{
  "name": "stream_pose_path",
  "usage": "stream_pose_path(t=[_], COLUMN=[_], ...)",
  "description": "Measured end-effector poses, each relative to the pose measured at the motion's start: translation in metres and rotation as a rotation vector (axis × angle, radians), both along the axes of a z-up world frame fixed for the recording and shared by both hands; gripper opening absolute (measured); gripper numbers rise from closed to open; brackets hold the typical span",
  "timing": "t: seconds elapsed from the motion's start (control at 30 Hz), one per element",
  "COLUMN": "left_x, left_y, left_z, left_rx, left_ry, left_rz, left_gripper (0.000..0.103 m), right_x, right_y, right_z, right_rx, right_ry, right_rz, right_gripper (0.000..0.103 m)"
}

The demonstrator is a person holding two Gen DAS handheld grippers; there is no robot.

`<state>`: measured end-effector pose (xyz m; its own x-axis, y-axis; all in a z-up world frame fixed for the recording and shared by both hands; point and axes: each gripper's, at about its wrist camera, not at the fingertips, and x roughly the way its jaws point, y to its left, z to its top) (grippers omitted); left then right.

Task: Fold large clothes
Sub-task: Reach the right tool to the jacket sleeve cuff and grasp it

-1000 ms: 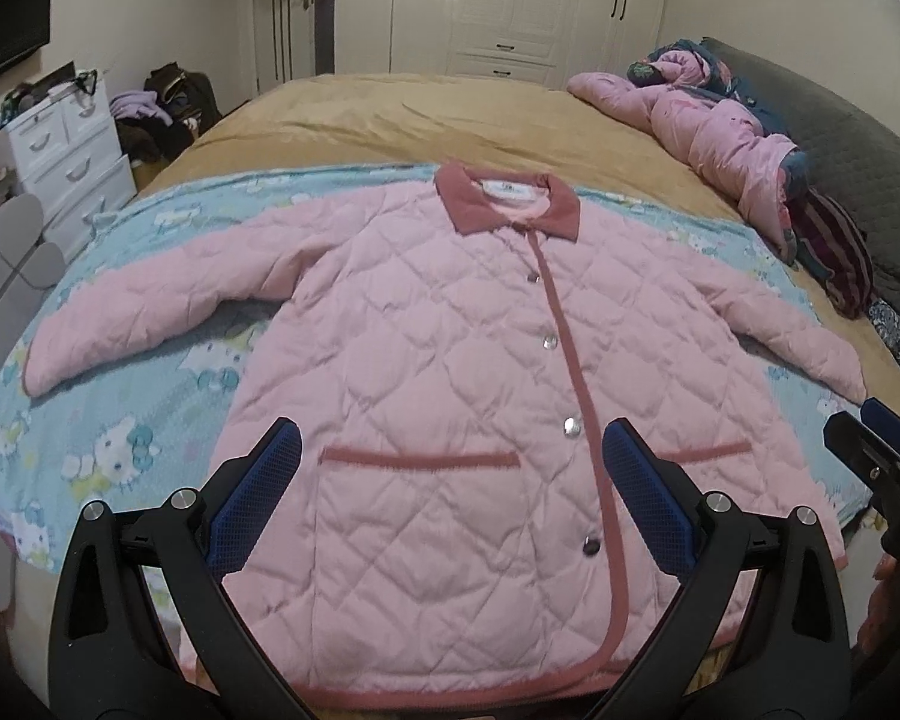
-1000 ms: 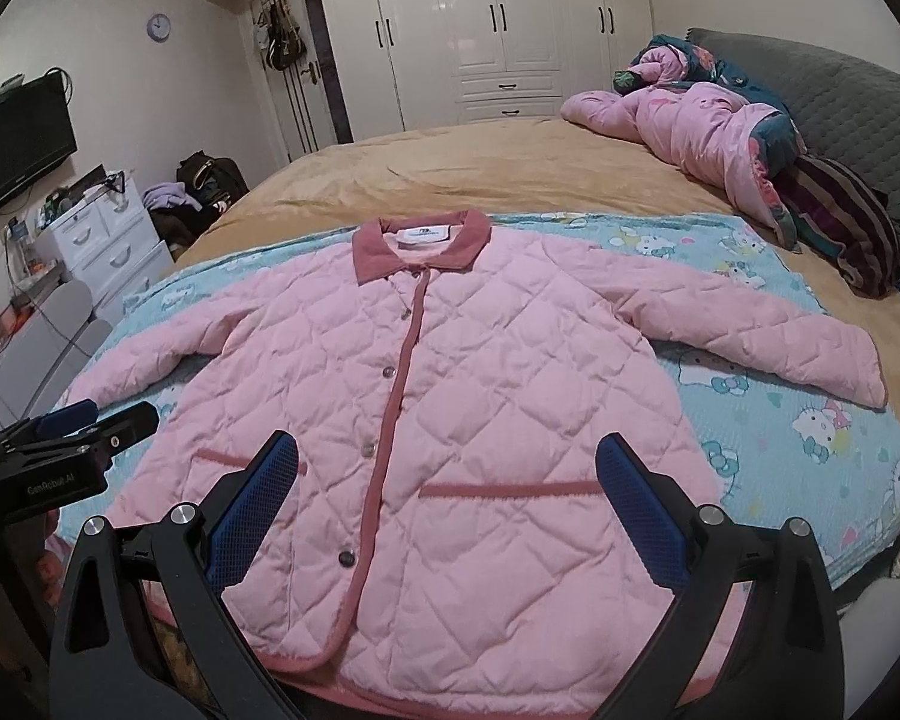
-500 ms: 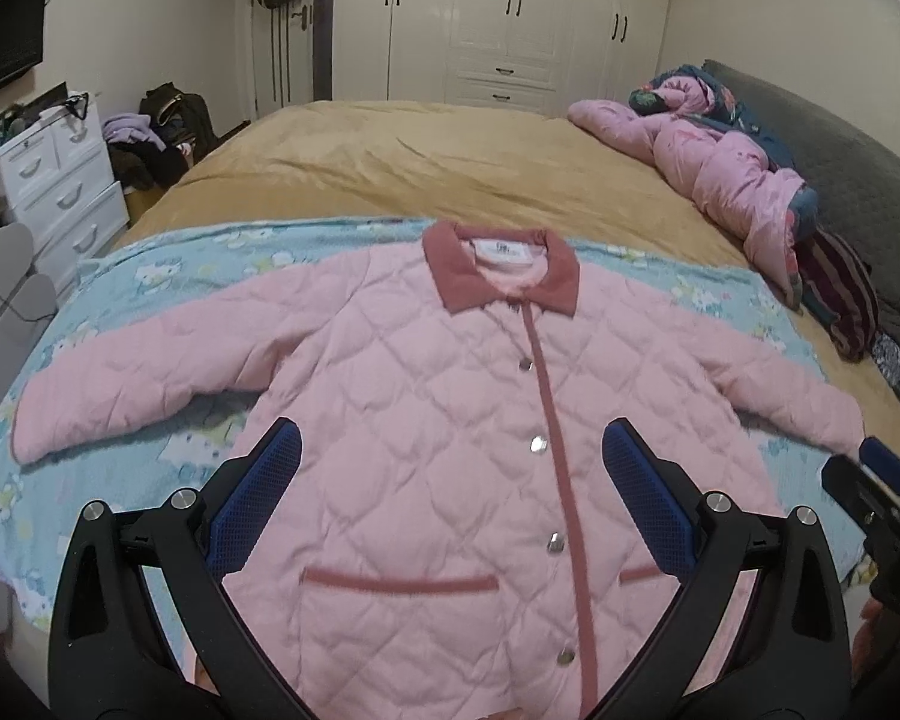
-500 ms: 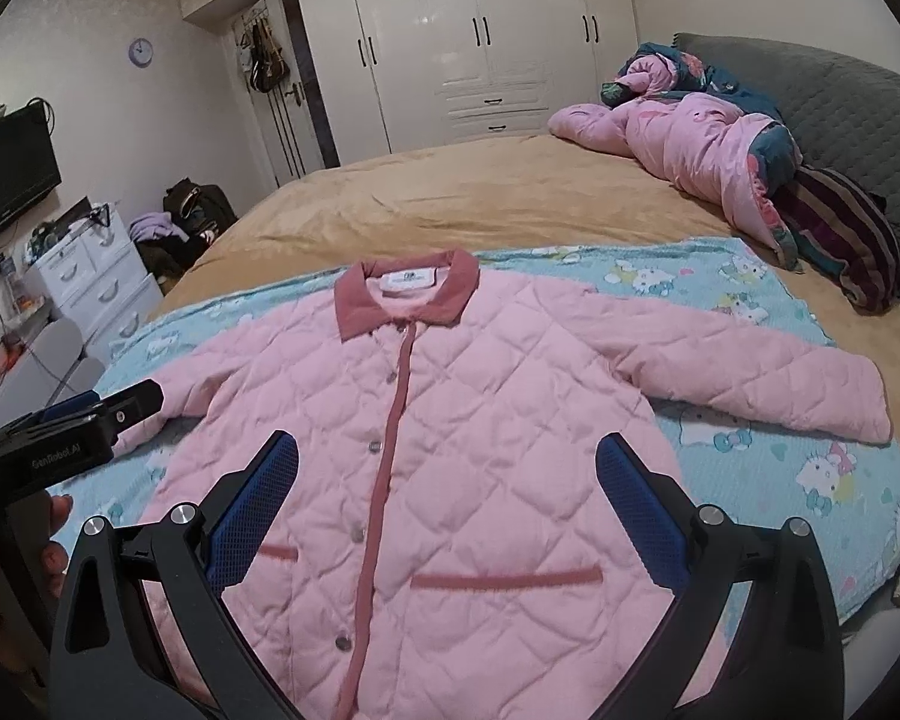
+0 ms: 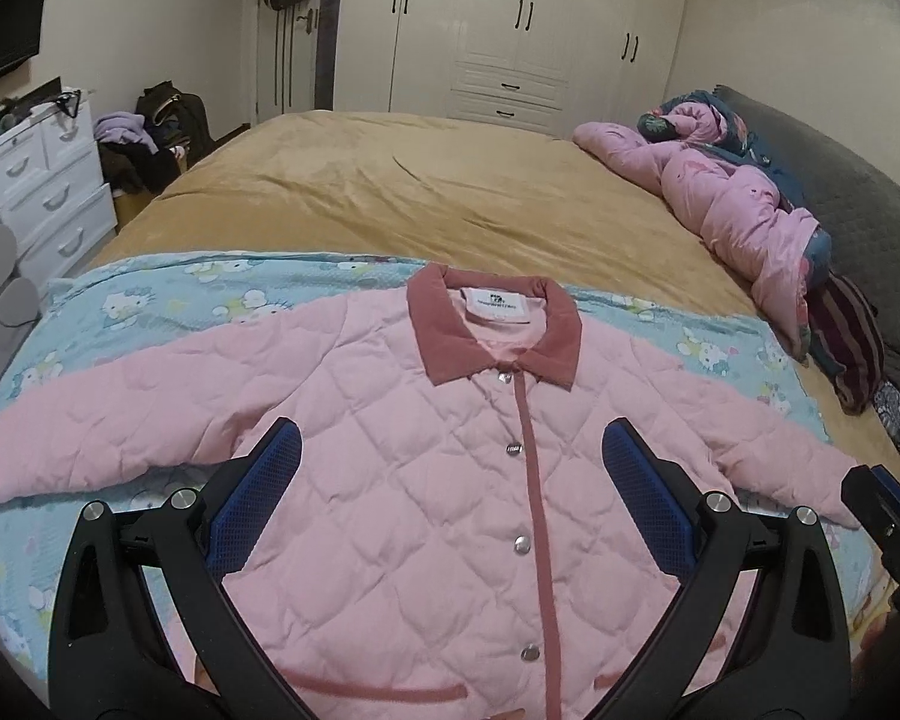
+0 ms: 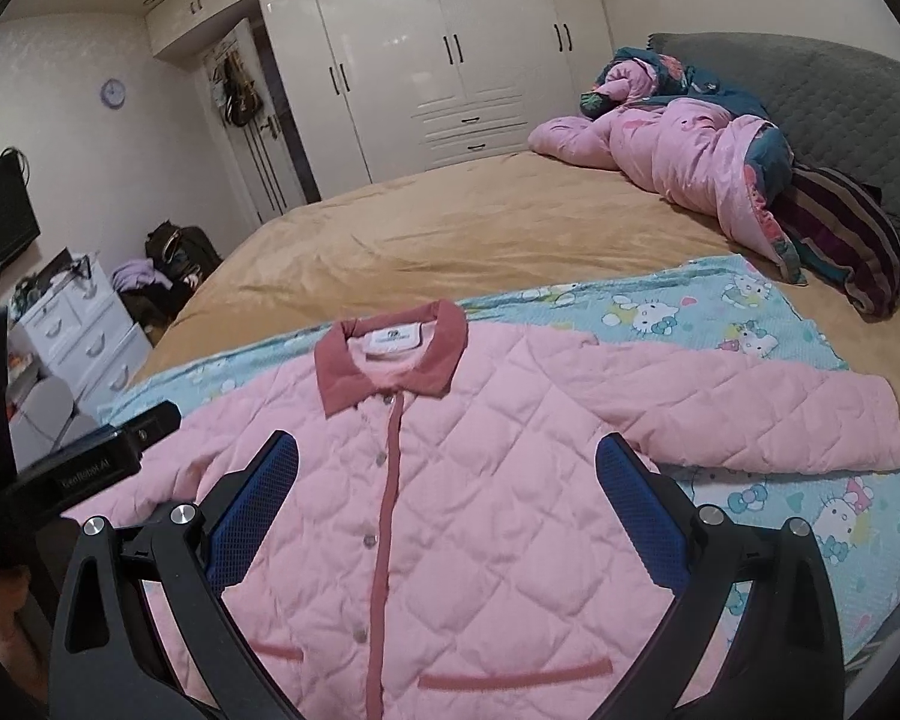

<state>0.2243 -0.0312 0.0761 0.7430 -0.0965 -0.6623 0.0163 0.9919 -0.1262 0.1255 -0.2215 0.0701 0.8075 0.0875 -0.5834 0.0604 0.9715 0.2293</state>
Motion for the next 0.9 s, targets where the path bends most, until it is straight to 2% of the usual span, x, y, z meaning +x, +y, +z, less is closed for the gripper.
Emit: stream_pose_path(t=[0.43, 0.77, 0.9], left_x=[0.050, 0.085, 0.095], left_y=[-0.018, -0.047, -0.055], left_z=[-0.019, -0.063, -0.081], left_rx=[0.014, 0.061, 0.037], left_ry=[0.023, 0.095, 0.118], left_rz=[-0.030, -0.088, -0.118], left_gripper=[0.094, 0.094, 0.094], right_x=[0.053, 0.092, 0.098], right_y=[-0.035, -0.072, -0.095], right_z=[-0.010, -0.030, -0.044], right_rx=[0.034, 0.059, 0.071], right_ry=[0.007, 0.020, 0.034], right_rz=[-0.132, -0.244, -0.296], right_gripper=[0.099, 0.099, 0.099])
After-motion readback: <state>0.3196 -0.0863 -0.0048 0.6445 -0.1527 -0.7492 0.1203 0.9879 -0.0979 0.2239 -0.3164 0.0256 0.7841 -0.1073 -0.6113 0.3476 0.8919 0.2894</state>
